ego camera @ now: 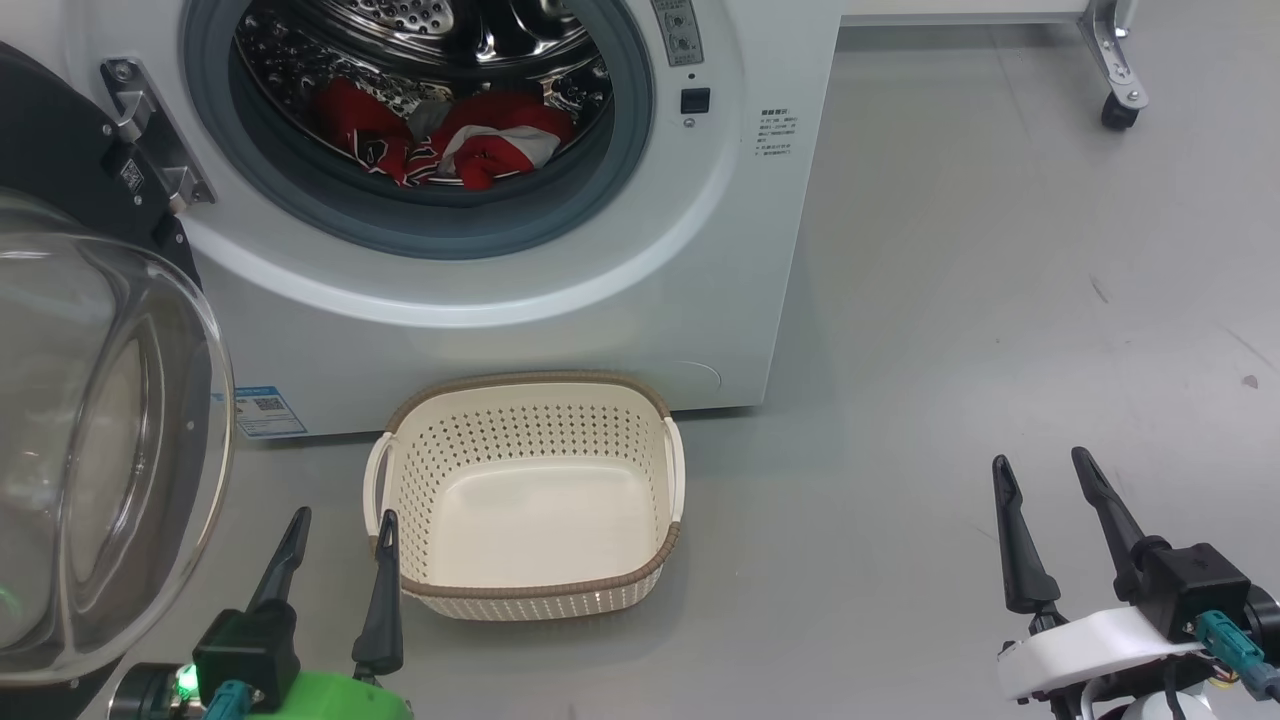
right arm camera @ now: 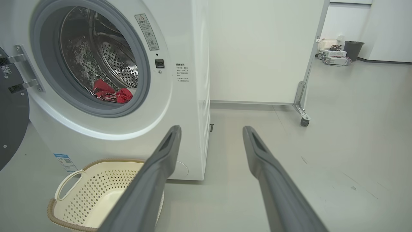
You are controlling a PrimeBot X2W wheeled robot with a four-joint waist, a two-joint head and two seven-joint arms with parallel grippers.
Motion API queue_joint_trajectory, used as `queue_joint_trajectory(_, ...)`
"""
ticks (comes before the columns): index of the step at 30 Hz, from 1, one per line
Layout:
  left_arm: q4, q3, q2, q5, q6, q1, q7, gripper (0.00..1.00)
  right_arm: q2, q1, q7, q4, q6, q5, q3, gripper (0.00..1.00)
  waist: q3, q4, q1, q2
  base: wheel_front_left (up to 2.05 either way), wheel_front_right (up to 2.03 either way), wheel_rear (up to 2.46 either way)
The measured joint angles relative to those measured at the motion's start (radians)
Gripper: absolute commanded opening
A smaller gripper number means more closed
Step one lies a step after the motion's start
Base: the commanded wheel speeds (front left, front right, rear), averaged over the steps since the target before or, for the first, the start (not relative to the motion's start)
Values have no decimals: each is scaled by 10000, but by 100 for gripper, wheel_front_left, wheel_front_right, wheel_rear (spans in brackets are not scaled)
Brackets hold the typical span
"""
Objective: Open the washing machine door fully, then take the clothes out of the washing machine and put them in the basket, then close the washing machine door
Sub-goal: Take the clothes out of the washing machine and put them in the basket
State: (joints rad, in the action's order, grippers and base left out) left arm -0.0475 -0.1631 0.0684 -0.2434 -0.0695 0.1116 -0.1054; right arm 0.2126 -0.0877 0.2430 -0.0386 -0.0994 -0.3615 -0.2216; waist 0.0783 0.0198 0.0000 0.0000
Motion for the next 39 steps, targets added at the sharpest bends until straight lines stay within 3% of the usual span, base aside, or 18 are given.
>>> queue_joint_trajectory(22,-52,-12,10,326,-96,-5,73,100,-17,28,2,-17,31,-2,8,100,125,57,0,1,108,-108,0)
queue_joint_trajectory(39,-35,-40,0,322,-150,-5,73,100,-23,39,2,-117,71,-2,8,100,87,61,0,0,48,-48,0)
